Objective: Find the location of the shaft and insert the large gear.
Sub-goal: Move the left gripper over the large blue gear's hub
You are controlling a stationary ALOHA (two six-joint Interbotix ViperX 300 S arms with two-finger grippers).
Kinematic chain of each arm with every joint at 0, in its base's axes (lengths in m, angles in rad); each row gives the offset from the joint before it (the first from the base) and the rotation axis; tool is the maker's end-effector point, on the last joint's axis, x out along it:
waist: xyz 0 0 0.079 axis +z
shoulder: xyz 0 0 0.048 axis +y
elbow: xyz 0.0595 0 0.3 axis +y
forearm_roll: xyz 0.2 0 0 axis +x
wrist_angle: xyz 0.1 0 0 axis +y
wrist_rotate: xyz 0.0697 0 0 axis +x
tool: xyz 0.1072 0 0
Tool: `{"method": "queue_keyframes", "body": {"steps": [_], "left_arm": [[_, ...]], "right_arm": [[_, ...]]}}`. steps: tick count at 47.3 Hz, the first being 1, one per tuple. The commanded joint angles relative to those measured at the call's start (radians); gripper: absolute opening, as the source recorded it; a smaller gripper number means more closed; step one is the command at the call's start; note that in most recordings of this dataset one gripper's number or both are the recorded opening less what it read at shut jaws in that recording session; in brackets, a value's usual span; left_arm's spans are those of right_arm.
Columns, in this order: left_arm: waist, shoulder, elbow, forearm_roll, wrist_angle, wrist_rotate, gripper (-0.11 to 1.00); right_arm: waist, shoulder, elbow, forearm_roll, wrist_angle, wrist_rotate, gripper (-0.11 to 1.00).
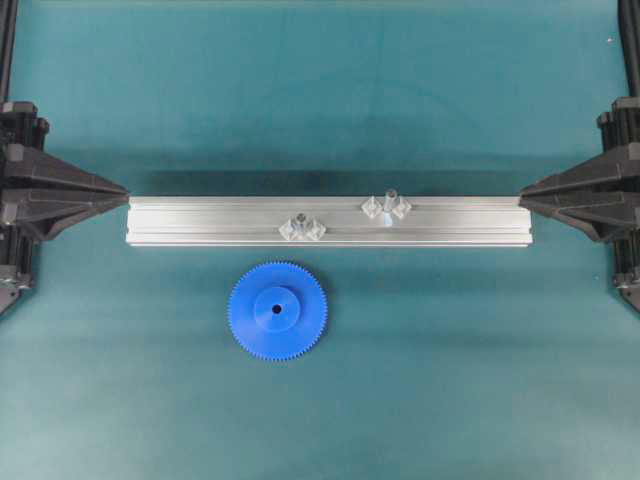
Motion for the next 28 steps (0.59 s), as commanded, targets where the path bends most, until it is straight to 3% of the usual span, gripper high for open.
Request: {"method": "queue_keyframes", "body": {"steps": [1,5,15,28], "left_arm": [[-0.009,0.035,0.009,0.014,-0.008,-0.015,0.11],[-0.009,0.055,-0.005,0.014,-0.009,-0.023,0.16],[-0.014,0.114,-0.018,0.014,-0.005,-0.032,0.03],[-0.014,0.166,-0.049,0.014,0.077,-0.044,0.02]], "right_arm": [[-0.006,0.012,-0.003,0.005,-0.005,-0.003,0.16],[-0.011,0.021,0.006,0.046,0.035,0.014,0.24],[-0.015,0.046,-0.006,0.051,0.140,0.060,0.04],[-0.017,0.052,-0.008,0.051,0.218,0.061,0.03]]}}
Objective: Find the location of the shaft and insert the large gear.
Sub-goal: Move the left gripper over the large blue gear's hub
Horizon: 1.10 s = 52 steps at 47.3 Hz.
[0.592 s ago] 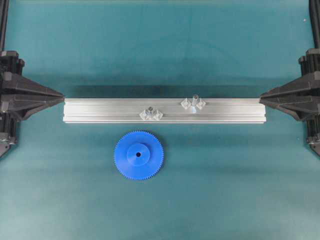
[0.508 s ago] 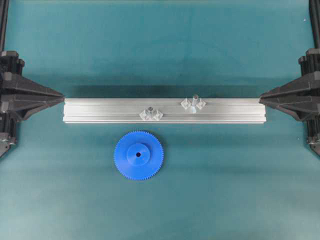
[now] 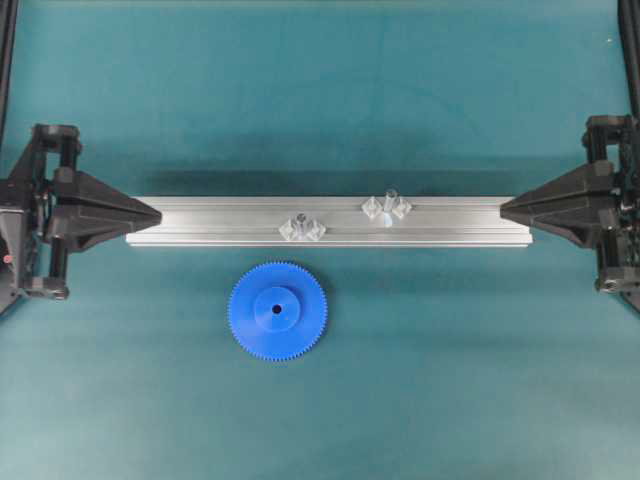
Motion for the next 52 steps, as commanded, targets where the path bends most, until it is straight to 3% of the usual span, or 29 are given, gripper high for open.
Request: {"method": "queue_keyframes", "body": {"steps": [1,18,52], "left_arm": [[-0.003,0.012,-0.041,0.002,0.017,0.000,0.02],[-0.034,0.103,-0.086,0.003,0.106,-0.067,0.02],[-0.077,0.262,-0.173,0.002,0.193,-0.074,0.02]], "right_arm": [[-0.003,0.011,-0.020,0.000,0.018,0.008,0.03],[-0.028,0.029,-0.023,0.000,0.101,0.008,0.03],[-0.032,0.106,-0.038,0.000,0.160,0.008,0.03]]}}
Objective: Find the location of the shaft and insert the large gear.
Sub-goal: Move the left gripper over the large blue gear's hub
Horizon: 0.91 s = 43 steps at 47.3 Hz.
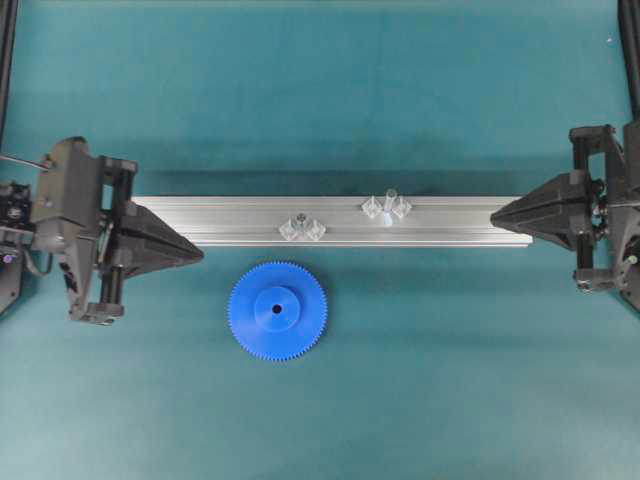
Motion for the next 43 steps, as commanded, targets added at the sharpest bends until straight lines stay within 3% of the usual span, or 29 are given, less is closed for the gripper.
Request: {"method": "queue_keyframes", "body": {"steps": [1,20,29,43], "left_arm": [[-0.011,0.014,-0.041,0.002,0.017,0.000,0.02],[-0.038,0.135,-0.106,0.002,0.052,-0.014,0.02],[-0.041,0.202,-0.153,0.003,0.067,-0.055,0.02],[-0.066,0.313,-0.236,0.002,0.163,-0.057,0.02]], "right_arm": [[-0.003,0.015,-0.032,0.000,0.000,0.008,0.03],[-0.003,0.026,-0.031,0.000,0.005,0.008,0.03],[-0.003,0.028,-0.032,-0.002,0.023,0.008,0.03],[-0.003,0.028,-0.031,0.000,0.029,0.008,0.03]]}}
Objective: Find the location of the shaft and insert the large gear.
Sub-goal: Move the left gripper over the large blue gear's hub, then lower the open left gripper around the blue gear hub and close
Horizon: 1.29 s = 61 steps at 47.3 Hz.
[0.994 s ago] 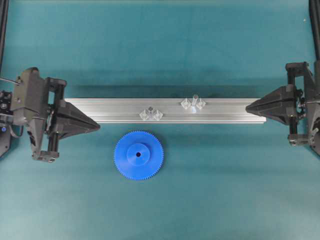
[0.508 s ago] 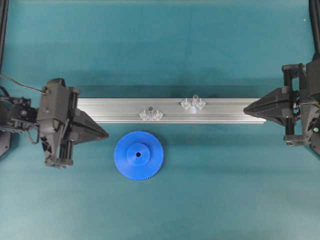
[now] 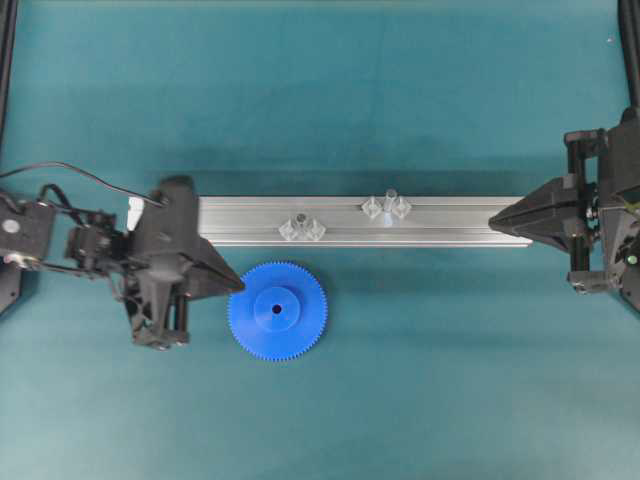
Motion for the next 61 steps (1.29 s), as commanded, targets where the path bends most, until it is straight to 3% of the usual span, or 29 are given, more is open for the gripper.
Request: {"method": "queue_keyframes", "body": {"steps": [1,42,61], "left_arm": [[-0.012,0.012,-0.046,0.003,0.020,-0.002,0.02],[-0.015,0.238,-0.276,0.002,0.262,0.006,0.02],[-0.015,0.318,-0.383,0.006,0.423,0.109,0.02]], "right_arm": [[-0.002,0.003,-0.026,0.000,-0.002,0.008,0.03],[-0.002,0.003,-0.021,0.000,-0.003,0.009,0.03],[-0.002,0.003,-0.020,0.000,-0.003,0.011,0.03]]}}
